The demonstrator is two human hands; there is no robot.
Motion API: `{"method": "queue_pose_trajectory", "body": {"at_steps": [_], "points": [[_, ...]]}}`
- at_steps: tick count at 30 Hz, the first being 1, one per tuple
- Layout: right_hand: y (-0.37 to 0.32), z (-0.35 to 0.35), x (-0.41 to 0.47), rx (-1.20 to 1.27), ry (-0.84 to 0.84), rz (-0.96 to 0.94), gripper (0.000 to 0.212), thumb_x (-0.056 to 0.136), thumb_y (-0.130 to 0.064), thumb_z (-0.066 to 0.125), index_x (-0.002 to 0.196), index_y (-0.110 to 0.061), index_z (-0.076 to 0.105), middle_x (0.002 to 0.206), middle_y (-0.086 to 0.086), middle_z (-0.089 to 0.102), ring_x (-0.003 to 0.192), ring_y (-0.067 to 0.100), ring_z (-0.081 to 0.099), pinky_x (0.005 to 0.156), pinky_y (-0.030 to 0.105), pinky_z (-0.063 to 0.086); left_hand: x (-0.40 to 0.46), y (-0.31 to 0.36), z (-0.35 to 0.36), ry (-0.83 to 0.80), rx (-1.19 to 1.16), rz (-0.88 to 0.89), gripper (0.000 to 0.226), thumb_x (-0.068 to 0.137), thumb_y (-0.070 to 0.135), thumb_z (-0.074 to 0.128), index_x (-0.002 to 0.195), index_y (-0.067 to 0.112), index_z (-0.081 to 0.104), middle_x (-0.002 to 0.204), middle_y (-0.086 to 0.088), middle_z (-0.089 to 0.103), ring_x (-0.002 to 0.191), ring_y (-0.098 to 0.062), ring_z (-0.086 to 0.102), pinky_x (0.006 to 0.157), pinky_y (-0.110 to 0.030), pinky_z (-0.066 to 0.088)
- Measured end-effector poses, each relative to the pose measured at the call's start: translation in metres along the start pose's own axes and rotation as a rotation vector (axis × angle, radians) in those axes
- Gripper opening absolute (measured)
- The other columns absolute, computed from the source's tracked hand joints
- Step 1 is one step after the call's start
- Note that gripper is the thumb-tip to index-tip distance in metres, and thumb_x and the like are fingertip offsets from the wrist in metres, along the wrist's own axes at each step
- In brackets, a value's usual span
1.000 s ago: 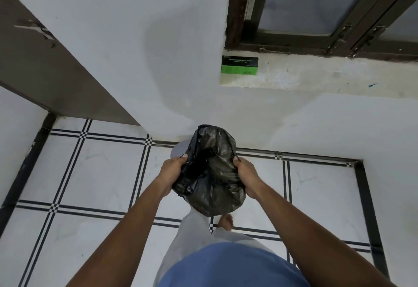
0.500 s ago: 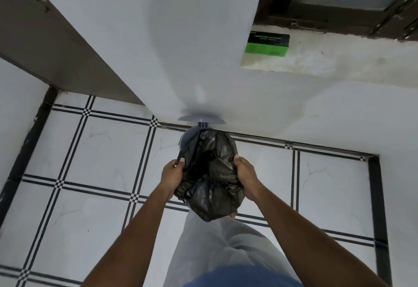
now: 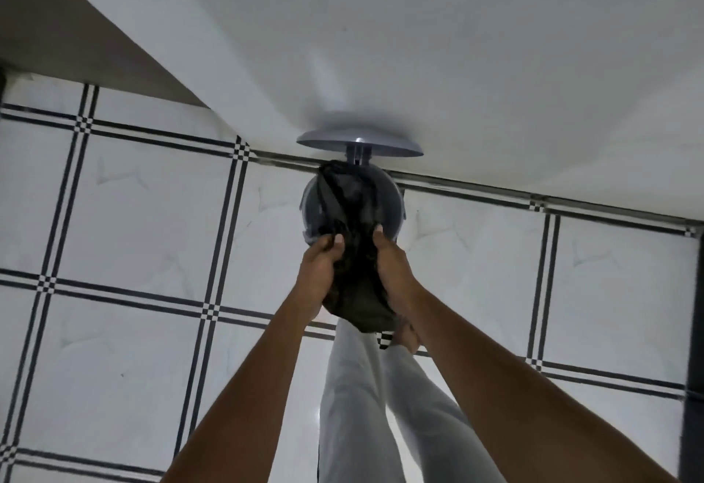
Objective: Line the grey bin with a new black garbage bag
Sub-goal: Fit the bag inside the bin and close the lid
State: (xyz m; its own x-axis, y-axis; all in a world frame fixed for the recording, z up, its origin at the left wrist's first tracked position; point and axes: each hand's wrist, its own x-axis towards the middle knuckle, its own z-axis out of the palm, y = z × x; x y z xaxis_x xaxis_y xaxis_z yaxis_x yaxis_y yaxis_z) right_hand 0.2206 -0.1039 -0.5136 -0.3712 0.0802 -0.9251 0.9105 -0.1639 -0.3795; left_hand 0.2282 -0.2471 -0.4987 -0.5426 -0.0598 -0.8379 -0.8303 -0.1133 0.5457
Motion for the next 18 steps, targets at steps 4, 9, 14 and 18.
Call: {"method": "queue_pose_trajectory", "body": {"at_steps": [4, 9, 14, 18], "points": [[0.014, 0.002, 0.064, 0.161, 0.137, 0.037, 0.043, 0.093, -0.046, 0.068, 0.125, -0.02, 0.082, 0.112, 0.008, 0.086, 0.109, 0.033, 0.081, 0.105, 0.053, 0.064, 0.06, -0.019, 0.013, -0.094, -0.062, -0.069, 0.025, 0.111, 0.021, 0.063, 0.124, 0.008, 0.08, 0.12, -0.015, 0.083, 0.117, -0.034, 0.078, 0.101, -0.039, 0.062], [0.009, -0.008, 0.103, 0.219, 0.286, -0.01, 0.035, 0.106, -0.042, 0.063, 0.127, -0.019, 0.078, 0.119, 0.008, 0.081, 0.113, 0.032, 0.076, 0.103, 0.047, 0.063, 0.115, -0.025, 0.023, -0.004, -0.191, -0.108, 0.025, 0.112, 0.024, 0.061, 0.125, 0.013, 0.079, 0.123, -0.013, 0.082, 0.118, -0.034, 0.077, 0.099, -0.041, 0.064], [-0.011, -0.011, 0.138, 0.239, 0.291, -0.071, 0.038, 0.112, -0.049, 0.058, 0.136, -0.025, 0.075, 0.124, 0.003, 0.079, 0.114, 0.028, 0.076, 0.102, 0.045, 0.062, 0.181, -0.022, 0.017, 0.076, -0.125, -0.133, 0.037, 0.098, 0.049, 0.061, 0.127, 0.033, 0.077, 0.124, -0.005, 0.081, 0.121, -0.031, 0.073, 0.115, -0.056, 0.054], [-0.013, 0.001, 0.156, 0.206, 0.242, -0.101, 0.04, 0.113, -0.045, 0.057, 0.143, -0.024, 0.073, 0.126, 0.003, 0.08, 0.119, 0.028, 0.075, 0.109, 0.048, 0.061, 0.198, -0.003, 0.023, 0.0, -0.326, -0.259, 0.045, 0.105, 0.045, 0.056, 0.137, 0.02, 0.074, 0.132, -0.017, 0.079, 0.124, -0.04, 0.071, 0.109, -0.053, 0.057]]}}
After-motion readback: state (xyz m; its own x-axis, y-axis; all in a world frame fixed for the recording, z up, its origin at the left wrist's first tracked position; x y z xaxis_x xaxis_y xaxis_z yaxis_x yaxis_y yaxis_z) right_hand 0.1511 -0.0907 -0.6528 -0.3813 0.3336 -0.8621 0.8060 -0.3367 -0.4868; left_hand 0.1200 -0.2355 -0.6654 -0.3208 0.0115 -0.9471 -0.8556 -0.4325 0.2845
